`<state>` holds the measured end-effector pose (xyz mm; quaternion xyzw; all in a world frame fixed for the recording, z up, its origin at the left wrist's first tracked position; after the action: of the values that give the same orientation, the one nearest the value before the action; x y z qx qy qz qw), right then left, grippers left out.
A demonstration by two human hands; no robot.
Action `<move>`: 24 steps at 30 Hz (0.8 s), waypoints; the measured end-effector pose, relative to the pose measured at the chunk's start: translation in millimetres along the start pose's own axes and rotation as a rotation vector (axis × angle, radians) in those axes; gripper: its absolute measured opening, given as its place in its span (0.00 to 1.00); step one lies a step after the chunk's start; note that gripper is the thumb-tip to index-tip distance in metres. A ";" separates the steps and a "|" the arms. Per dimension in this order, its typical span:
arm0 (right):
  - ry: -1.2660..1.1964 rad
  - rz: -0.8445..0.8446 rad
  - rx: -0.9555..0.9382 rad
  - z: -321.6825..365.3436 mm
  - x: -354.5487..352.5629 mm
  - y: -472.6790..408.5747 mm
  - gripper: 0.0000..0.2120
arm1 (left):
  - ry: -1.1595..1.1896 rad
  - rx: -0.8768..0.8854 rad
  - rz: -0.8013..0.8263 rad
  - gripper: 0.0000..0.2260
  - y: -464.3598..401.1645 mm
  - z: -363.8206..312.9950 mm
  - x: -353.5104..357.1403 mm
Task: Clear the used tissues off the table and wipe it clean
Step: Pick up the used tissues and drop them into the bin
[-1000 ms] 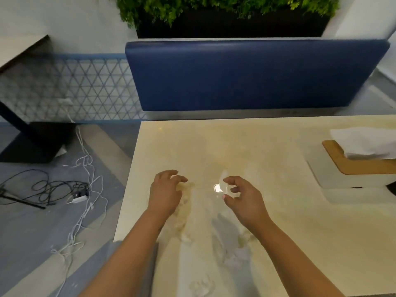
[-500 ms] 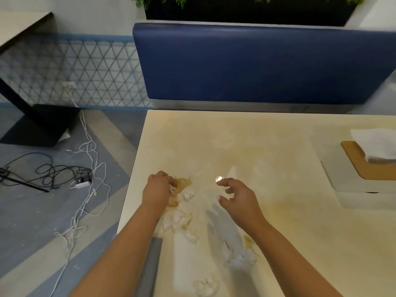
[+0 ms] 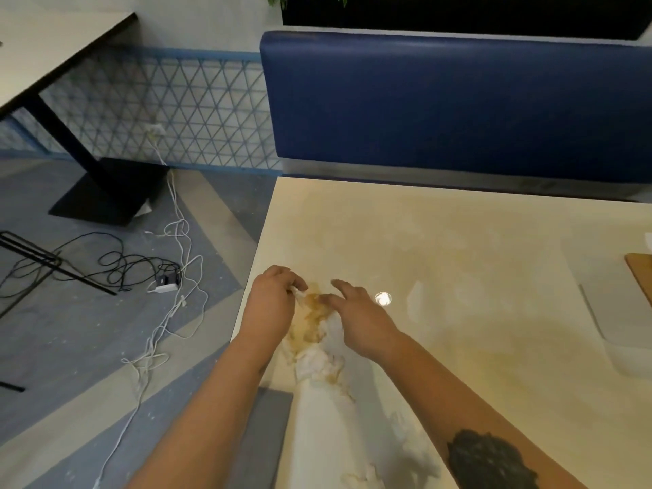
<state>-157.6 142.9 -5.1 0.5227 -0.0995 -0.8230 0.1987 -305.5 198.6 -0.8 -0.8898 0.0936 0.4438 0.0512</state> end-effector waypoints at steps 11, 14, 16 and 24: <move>0.064 -0.052 0.032 10.8 39.6 -29.3 0.15 | 0.047 -0.001 0.009 0.17 14.0 8.6 -0.2; 0.128 -0.090 0.043 9.1 44.8 -27.4 0.15 | 0.059 -0.021 0.032 0.17 15.4 8.7 2.6; 0.135 -0.111 0.044 8.5 45.1 -25.2 0.17 | 0.060 -0.019 0.047 0.17 16.4 8.2 4.2; -0.006 -0.152 0.108 -1.9 34.3 -15.0 0.17 | 0.071 0.000 0.074 0.17 16.8 -3.1 7.4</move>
<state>-172.2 141.7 -39.6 0.5362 -0.1043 -0.8308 0.1072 -302.3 180.7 -4.9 -0.9009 0.1284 0.4134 0.0313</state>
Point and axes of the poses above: each hand's wrist, its own y-axis away from the middle knuckle, its own x-axis out of the palm, z = x × y, the point moved 3 cm from there along -y, towards the middle knuckle, and after that the axes turned 4 degrees about z, right-handed, at the moved point
